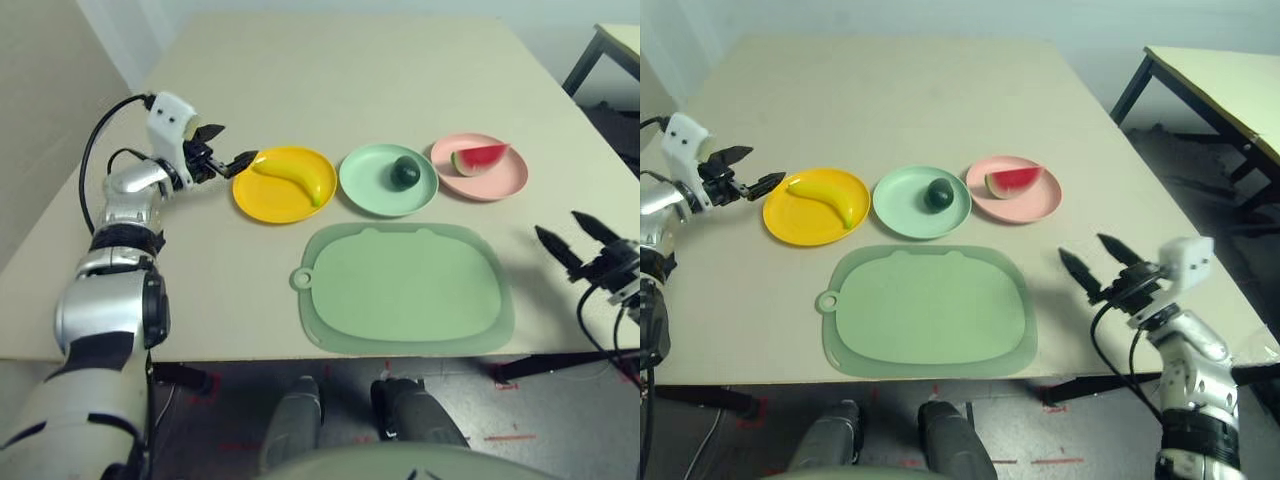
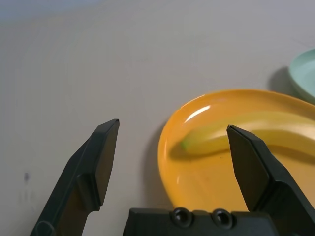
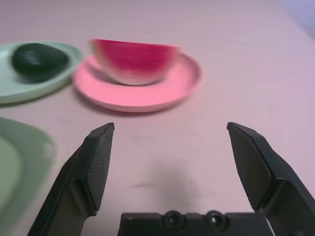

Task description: Place the fruits into color-matched plates.

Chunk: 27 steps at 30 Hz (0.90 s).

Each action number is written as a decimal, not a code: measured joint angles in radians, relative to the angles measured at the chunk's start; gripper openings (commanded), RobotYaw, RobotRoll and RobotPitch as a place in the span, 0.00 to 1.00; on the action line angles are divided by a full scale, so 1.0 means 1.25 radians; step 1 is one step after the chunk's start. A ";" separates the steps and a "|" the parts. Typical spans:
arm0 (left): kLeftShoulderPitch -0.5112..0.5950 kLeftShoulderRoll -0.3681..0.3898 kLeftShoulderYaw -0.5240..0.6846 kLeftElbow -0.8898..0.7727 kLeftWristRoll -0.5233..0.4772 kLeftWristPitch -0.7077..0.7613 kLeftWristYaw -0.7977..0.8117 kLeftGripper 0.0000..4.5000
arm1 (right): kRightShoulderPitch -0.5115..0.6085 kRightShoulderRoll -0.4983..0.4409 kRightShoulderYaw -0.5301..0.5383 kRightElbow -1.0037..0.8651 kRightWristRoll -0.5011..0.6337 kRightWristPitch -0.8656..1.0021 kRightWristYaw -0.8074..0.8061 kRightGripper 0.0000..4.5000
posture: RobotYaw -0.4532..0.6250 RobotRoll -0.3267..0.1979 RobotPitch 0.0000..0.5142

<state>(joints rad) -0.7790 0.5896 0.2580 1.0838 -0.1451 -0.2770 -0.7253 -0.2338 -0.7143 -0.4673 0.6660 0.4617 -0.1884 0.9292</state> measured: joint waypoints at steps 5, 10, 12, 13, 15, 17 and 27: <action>0.181 -0.067 0.049 -0.186 -0.053 0.020 0.122 0.99 | -0.113 -0.057 0.007 0.251 -0.062 -0.105 -0.009 1.00 | 0.39 0.62 0.31; 0.296 -0.076 0.061 -0.364 -0.078 0.089 0.174 0.99 | -0.174 -0.088 0.013 0.393 -0.112 -0.189 -0.069 1.00 | 0.42 0.62 0.33; 0.337 -0.077 0.062 -0.408 -0.079 0.117 0.198 0.99 | -0.194 -0.092 0.013 0.427 -0.124 -0.201 -0.093 1.00 | 0.44 0.62 0.33; 0.348 -0.078 0.063 -0.417 -0.080 0.128 0.209 0.99 | -0.201 -0.092 0.013 0.437 -0.125 -0.204 -0.100 1.00 | 0.45 0.62 0.33; 0.362 -0.081 0.069 -0.432 -0.084 0.148 0.236 0.99 | -0.216 -0.092 0.013 0.451 -0.129 -0.207 -0.114 1.00 | 0.46 0.62 0.32; 0.367 -0.081 0.086 -0.434 -0.093 0.158 0.255 0.99 | -0.221 -0.092 0.013 0.453 -0.130 -0.213 -0.120 1.00 | 0.47 0.62 0.32; 0.357 -0.043 0.108 -0.412 -0.109 0.161 0.237 0.99 | -0.221 -0.072 0.014 0.463 -0.146 -0.237 -0.124 1.00 | 0.44 0.62 0.30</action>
<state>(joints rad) -0.3327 0.5355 0.3925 0.5689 -0.2808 -0.0759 -0.4286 -0.5100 -0.8038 -0.4502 1.2450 0.2789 -0.4849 0.7737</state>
